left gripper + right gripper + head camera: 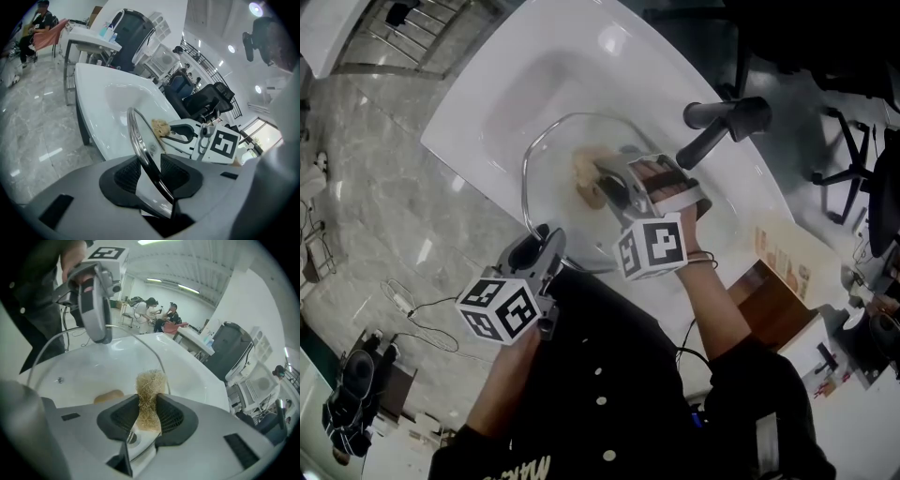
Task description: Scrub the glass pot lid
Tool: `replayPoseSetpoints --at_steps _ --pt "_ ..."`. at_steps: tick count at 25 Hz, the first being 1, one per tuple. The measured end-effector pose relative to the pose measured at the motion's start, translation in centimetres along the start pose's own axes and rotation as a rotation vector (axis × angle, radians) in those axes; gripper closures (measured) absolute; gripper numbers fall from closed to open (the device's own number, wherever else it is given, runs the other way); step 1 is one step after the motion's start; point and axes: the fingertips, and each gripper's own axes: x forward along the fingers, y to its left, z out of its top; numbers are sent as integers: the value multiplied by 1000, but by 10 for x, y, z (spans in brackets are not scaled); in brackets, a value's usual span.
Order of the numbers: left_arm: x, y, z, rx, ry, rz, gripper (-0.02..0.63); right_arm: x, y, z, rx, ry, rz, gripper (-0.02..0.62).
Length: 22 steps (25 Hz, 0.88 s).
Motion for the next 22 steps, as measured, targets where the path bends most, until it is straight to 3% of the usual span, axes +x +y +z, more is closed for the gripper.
replayPoseSetpoints --at_steps 11,17,22 --pt "1 0 0 22 1 1 456 48 -19 31 -112 -48 -13 466" --pt "1 -1 0 47 12 -3 449 47 -1 29 -167 -24 53 467" --pt "1 1 -1 34 17 -7 446 34 26 23 -199 -13 165 468"
